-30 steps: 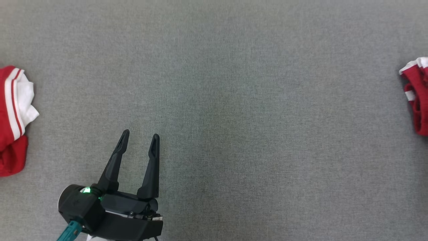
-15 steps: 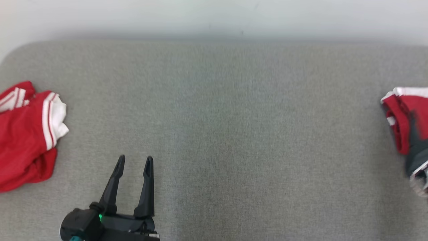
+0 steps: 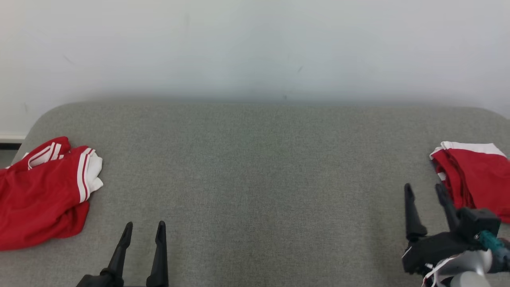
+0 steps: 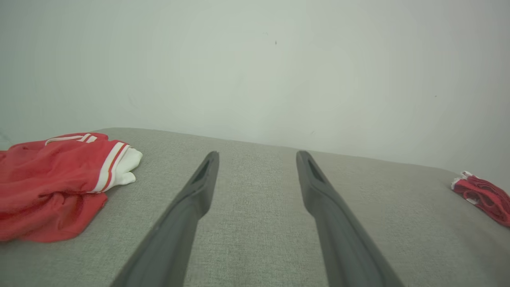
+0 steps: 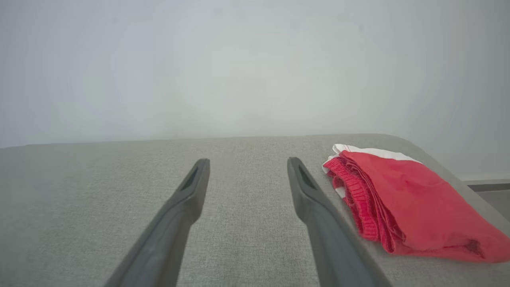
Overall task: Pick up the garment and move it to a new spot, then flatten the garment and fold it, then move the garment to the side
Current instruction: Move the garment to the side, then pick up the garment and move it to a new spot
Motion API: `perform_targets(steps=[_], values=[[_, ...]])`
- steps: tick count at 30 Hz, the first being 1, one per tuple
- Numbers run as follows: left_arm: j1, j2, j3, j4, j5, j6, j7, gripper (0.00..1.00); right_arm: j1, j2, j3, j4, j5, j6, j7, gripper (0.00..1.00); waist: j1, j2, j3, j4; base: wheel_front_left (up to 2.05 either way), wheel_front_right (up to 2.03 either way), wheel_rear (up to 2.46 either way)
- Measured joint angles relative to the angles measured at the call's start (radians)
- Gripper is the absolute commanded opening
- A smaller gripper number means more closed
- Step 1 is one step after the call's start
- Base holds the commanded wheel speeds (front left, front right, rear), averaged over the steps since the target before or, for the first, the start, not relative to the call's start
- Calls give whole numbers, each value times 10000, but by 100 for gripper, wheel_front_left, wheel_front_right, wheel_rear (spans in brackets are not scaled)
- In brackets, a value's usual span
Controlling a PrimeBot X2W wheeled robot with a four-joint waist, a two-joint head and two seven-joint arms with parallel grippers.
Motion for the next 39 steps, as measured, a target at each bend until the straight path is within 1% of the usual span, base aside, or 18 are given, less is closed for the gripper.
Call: perform_targets(steps=[3,7,12,19,39], values=[[167,-13,224,136,443,0,0,100,685,414,213,-805,178,0,-13,100,0,1,-290,-89,0,0,0],[290,-27,472,213,757,0,0,100,1304,598,368,-1187,217,0,-21,100,1,0,-452,-168,0,0,0],[411,-31,483,353,936,0,0,100,1689,650,662,-1078,163,0,79,100,2,1,-536,-186,0,0,0],[559,-33,293,673,941,0,0,100,1714,665,955,-970,314,0,82,100,3,2,-620,-147,0,0,0],[540,-23,301,894,999,-2,0,100,1806,665,901,-930,635,0,61,100,4,2,-523,-68,0,0,0]])
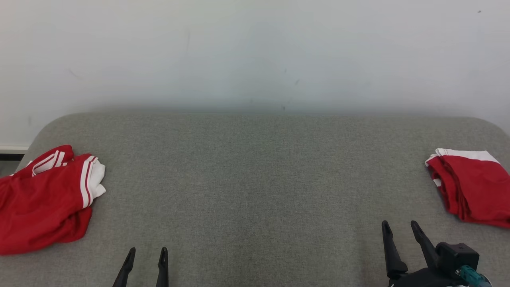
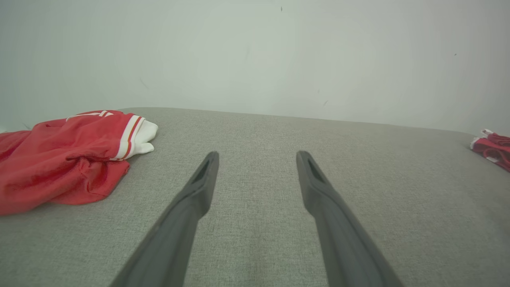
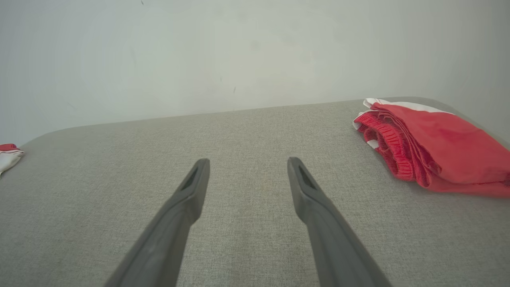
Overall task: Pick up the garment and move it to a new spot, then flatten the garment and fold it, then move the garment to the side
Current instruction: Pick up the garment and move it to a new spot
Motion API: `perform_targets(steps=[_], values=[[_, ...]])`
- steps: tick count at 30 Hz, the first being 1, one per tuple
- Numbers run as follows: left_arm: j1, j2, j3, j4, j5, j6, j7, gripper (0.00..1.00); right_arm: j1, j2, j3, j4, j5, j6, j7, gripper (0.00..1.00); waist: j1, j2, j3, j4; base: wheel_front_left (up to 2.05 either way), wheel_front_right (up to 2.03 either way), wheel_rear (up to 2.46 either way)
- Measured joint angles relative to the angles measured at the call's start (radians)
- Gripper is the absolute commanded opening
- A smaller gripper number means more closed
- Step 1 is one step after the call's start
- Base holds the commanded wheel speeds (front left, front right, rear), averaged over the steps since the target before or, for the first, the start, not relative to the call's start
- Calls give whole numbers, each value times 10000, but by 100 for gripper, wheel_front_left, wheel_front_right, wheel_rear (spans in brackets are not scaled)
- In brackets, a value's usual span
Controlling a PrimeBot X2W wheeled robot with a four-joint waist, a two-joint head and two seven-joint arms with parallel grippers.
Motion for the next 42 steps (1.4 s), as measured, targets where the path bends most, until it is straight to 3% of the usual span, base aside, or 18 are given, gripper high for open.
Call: perform_targets(steps=[18,42], values=[[-35,121,-63,105,-4,0,0,100,126,2,313,318,353,0,-161,100,0,0,-49,1219,0,0,0],[323,395,407,-123,-29,12,0,100,-119,8,1258,972,855,0,-512,100,0,0,-171,4316,0,0,0]])
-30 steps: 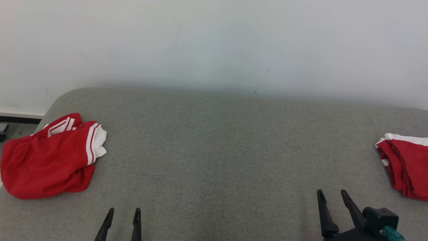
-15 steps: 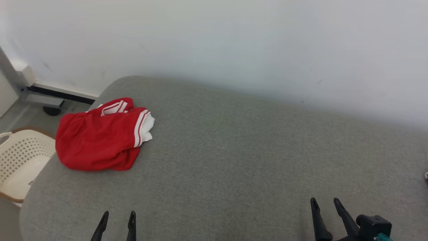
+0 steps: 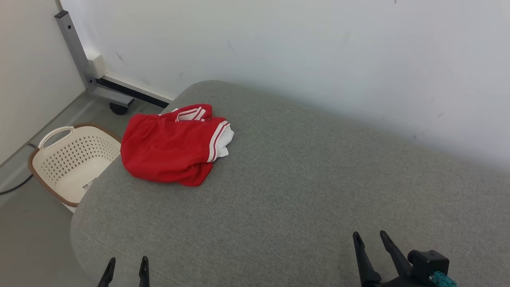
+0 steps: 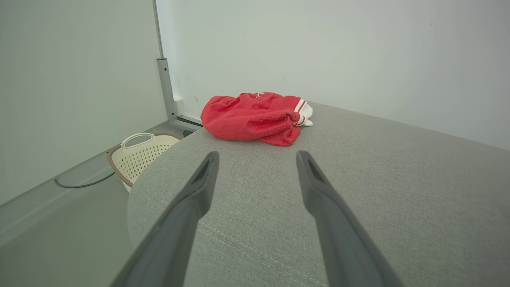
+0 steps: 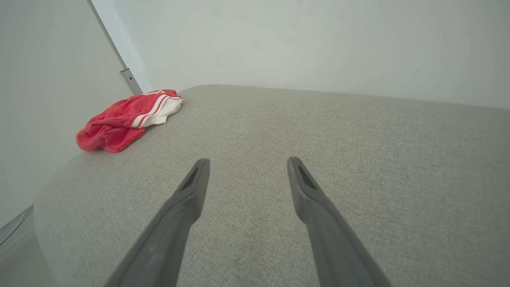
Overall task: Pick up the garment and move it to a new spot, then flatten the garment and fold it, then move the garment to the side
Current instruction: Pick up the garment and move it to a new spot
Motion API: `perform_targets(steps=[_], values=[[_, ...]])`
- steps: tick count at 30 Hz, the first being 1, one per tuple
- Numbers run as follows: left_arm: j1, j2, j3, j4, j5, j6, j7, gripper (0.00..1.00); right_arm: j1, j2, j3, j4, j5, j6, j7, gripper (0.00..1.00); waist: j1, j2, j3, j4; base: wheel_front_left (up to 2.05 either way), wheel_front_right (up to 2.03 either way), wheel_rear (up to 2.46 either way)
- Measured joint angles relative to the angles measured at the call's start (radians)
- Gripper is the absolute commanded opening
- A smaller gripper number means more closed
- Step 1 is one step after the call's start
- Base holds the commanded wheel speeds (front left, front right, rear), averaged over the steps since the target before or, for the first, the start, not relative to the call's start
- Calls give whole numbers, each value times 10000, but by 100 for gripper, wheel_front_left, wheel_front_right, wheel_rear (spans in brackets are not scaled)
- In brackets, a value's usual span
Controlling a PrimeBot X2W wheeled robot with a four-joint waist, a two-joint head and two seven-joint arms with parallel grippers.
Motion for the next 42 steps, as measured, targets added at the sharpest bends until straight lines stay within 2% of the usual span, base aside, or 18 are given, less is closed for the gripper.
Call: perform_targets(steps=[13,19,24,28,35,42], values=[[193,-228,313,-173,38,48,0,100,-255,-2,169,272,-38,0,-2,100,0,1,251,221,0,0,0],[-532,-234,374,922,-171,46,19,100,-262,-2,180,207,-196,0,90,100,0,1,376,214,0,0,0],[-2325,240,-148,2266,-284,36,721,100,-244,2,211,-107,-299,0,265,100,0,1,526,161,0,0,0],[-3761,708,-625,3363,-894,-12,1264,100,-81,-2,291,-437,-587,-2,573,100,2,2,617,-12,0,0,0],[-5452,1480,-1448,4750,-1904,-12,2150,100,-58,8,247,-1442,-1283,-2,1313,100,1,1,974,-762,0,0,0],[-6886,2295,-2044,5770,-2608,-25,2600,100,-67,0,132,-2487,-1856,-2,1948,100,2,2,1814,-1685,0,0,0]])
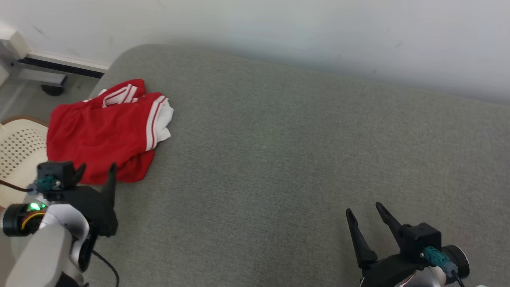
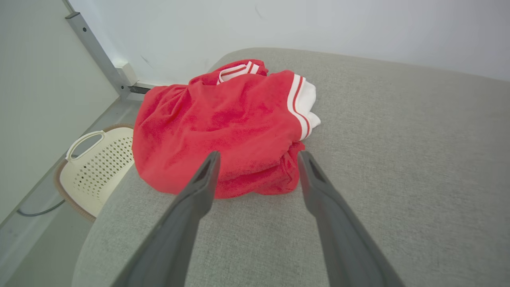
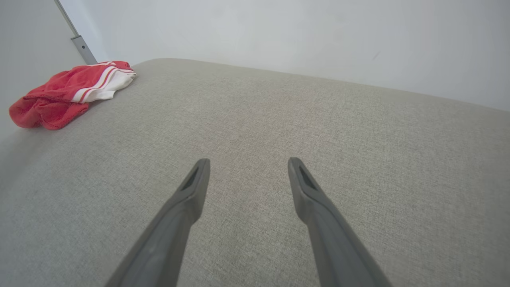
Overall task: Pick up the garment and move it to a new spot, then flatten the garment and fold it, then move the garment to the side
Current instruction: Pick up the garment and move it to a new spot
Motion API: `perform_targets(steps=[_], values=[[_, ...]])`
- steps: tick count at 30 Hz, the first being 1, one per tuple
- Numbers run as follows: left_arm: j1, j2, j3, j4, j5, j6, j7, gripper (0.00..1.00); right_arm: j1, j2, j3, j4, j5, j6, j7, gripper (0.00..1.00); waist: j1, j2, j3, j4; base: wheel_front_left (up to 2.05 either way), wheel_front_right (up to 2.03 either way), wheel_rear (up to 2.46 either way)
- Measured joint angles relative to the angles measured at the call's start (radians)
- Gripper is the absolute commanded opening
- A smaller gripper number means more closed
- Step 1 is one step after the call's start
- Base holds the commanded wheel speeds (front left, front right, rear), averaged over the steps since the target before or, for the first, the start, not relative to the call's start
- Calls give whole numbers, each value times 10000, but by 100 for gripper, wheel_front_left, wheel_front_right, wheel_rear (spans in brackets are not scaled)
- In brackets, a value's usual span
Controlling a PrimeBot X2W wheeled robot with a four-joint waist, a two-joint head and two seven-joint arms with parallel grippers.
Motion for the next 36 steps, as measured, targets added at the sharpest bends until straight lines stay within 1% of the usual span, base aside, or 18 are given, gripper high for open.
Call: perform_targets(steps=[2,6,10,13,16,18,21,22,23,24,28,31,36], values=[[-366,199,84,418,-4,17,15,100,9,-8,12,-263,-94,0,142,100,0,-1,244,-268,0,0,0],[-834,309,316,1225,-92,487,148,100,18,-102,27,-794,-171,0,378,100,0,0,725,-788,0,0,0],[-1299,274,658,1755,-318,895,-19,100,26,-299,-48,-1195,-174,2,569,100,0,-1,1251,-1206,0,0,0],[-1406,213,901,2341,-579,1258,54,100,55,-341,-100,-1398,-178,0,629,100,0,0,1587,-1494,0,0,0],[-1446,201,1168,2961,-794,1774,389,100,66,-330,-123,-1530,-178,0,692,100,0,-1,1823,-1794,0,0,0],[-1571,232,1241,3193,-855,1937,493,100,64,-324,-165,-1595,-178,0,704,100,-1,-1,1956,-1957,0,0,0],[-1772,305,1312,3425,-953,2036,573,100,52,-309,-222,-1630,-178,0,706,100,-1,-1,2096,-2141,0,0,0],[-1798,330,1296,3457,-976,2042,581,73,47,-297,-228,-1620,-178,0,706,100,-2,-1,2113,-2187,0,0,0],[-1802,359,1266,3463,-974,2013,535,13,40,-288,-228,-1601,-176,0,698,100,-1,-1,2110,-2219,0,0,0],[-1810,362,1250,3465,-974,2000,493,0,31,-276,-221,-1559,-171,0,686,100,-2,-1,2086,-2235,0,0,0],[-1817,382,1229,3461,-974,1914,284,0,14,-196,-119,-1402,-121,0,596,100,-1,-1,1929,-2258,0,0,0],[-1819,562,1189,3367,-947,1916,10,0,-25,-136,-23,-1110,13,0,418,100,-1,-1,1664,-2254,0,0,0],[-1969,863,1045,2828,-688,1998,-422,0,-169,-44,61,-554,307,0,54,100,-2,-1,1098,-2280,0,0,0]])
